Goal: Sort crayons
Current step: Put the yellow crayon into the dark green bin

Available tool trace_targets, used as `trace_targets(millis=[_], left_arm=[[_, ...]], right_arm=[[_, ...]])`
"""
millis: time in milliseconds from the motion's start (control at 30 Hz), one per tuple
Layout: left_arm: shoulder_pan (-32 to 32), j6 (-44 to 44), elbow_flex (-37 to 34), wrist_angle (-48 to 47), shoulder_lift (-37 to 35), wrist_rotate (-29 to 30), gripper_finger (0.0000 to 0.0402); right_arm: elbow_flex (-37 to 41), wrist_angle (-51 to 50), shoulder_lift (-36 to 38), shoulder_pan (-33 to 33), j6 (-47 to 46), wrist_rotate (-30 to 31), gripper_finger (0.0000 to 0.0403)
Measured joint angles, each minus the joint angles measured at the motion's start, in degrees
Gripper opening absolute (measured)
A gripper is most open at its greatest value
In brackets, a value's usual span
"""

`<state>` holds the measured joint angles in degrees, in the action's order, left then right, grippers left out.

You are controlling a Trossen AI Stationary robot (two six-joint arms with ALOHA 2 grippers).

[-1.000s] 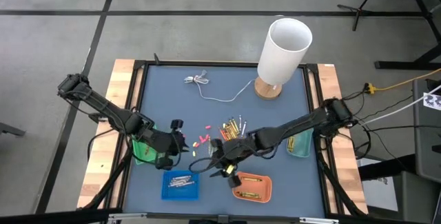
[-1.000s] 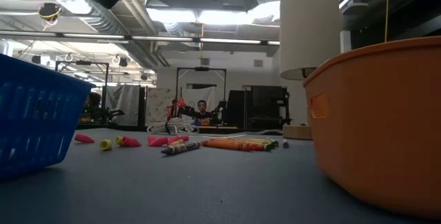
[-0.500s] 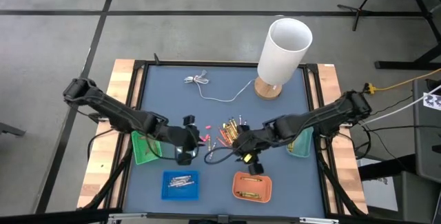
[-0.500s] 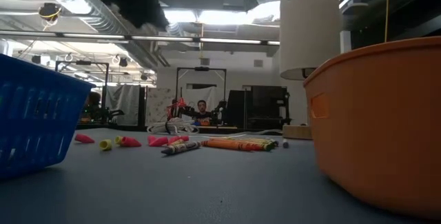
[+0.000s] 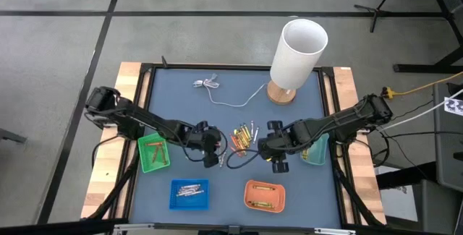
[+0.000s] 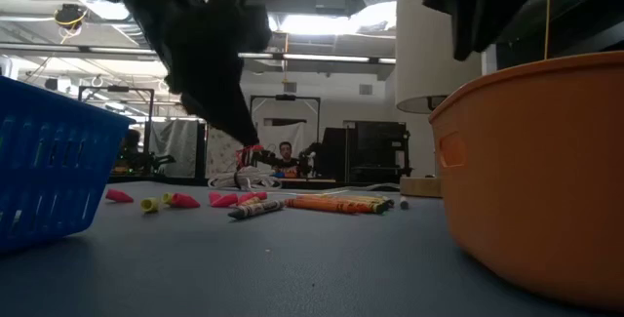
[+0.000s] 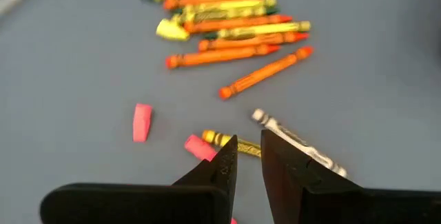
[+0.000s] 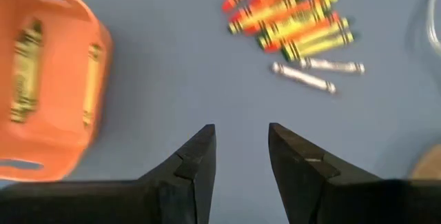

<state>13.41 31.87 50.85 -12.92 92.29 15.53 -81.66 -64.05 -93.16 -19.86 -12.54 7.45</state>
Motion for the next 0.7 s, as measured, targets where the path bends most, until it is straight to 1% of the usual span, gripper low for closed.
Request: trace_targets(millis=[167,467,700], left_arm=[[-0.72,11.35,0.0,0.13,1.69,0.0,0.0051],[0.12,25.14,0.0,0.23,1.95,0.0,0.0051],[1.86,32.81,0.0,1.04,2.34,0.0,0.0051]], right_arm=[[1.35,-0.61,0.01,0.0,-1.14,2.57,0.0131],[4.48,2.8,0.01,0.0,-1.16,2.62,0.0131],[5.29,4.19,-0.01,0.0,-1.14,2.58,0.0131]])
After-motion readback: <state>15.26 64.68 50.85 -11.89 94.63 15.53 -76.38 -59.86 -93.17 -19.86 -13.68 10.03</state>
